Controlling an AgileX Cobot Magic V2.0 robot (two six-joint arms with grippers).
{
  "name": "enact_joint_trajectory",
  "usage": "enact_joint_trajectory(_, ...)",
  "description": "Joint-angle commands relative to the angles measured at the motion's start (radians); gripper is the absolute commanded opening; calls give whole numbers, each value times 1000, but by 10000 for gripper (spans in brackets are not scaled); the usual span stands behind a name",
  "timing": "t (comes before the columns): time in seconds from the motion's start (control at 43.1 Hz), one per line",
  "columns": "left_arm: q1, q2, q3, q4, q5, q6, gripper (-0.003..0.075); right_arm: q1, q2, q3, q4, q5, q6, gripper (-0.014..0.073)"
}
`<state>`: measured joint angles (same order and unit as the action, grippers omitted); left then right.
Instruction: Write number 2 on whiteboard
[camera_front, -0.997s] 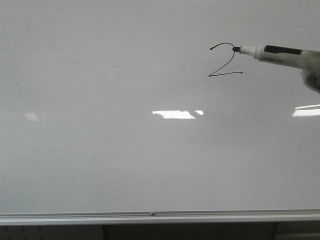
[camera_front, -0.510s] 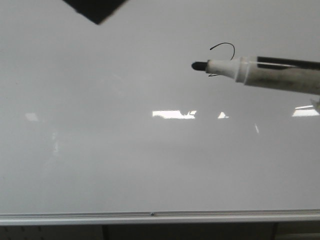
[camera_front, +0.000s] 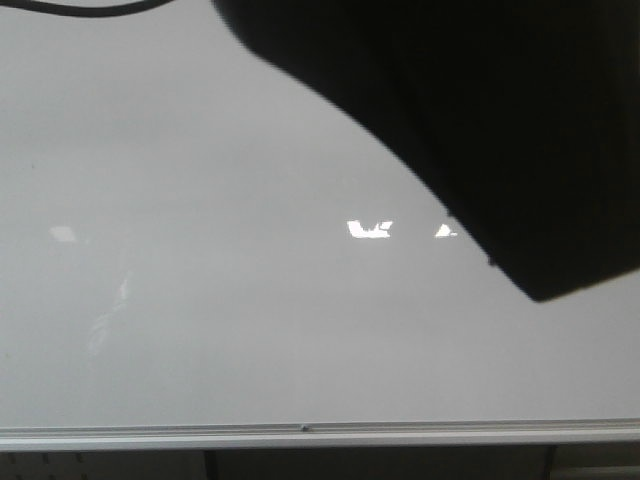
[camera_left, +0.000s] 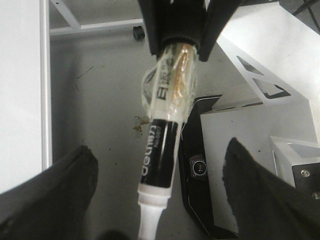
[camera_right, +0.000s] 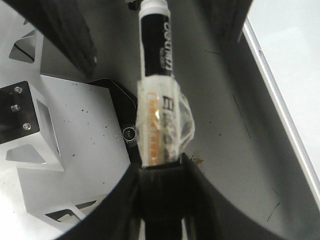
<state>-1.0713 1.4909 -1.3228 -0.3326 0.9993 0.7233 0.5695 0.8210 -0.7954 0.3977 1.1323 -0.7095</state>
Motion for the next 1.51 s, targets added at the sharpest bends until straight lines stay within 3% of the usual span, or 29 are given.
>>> enact_joint_trajectory(0.0,-8,-24,-34,-51,-28,26,514,-1,-6,-36,34,-39,-10,17)
enact_joint_trajectory(0.116,-8,-24,-34,-52,-28,27,482,-1,-6,-36,34,-40,-10,17)
enact_joint_trajectory(0.371,-8,-24,-34,-52,-9,27,249,-1,-6,-36,34,-40,-10,17)
enact_joint_trajectory(0.649,-8,-24,-34,-52,-9,27,109,-1,-6,-36,34,-40,-10,22)
enact_joint_trajectory(0.788,-8,-24,-34,-52,-9,27,75,-1,-6,-36,34,-40,-10,102)
enact_joint_trajectory(1.043,-8,-24,-34,-52,-9,27,60,-1,-6,-36,34,-41,-10,409)
enact_joint_trajectory(1.182,-6,-24,-34,-46,-9,27,60,-3,-6,-36,16,-40,-10,520)
enact_joint_trajectory(1.344,-6,-24,-34,9,-9,14,60,-7,-6,-36,-12,-36,-9,537)
enact_joint_trajectory(1.483,-6,-24,-56,184,33,-137,60,-7,-6,-36,-108,-33,81,537)
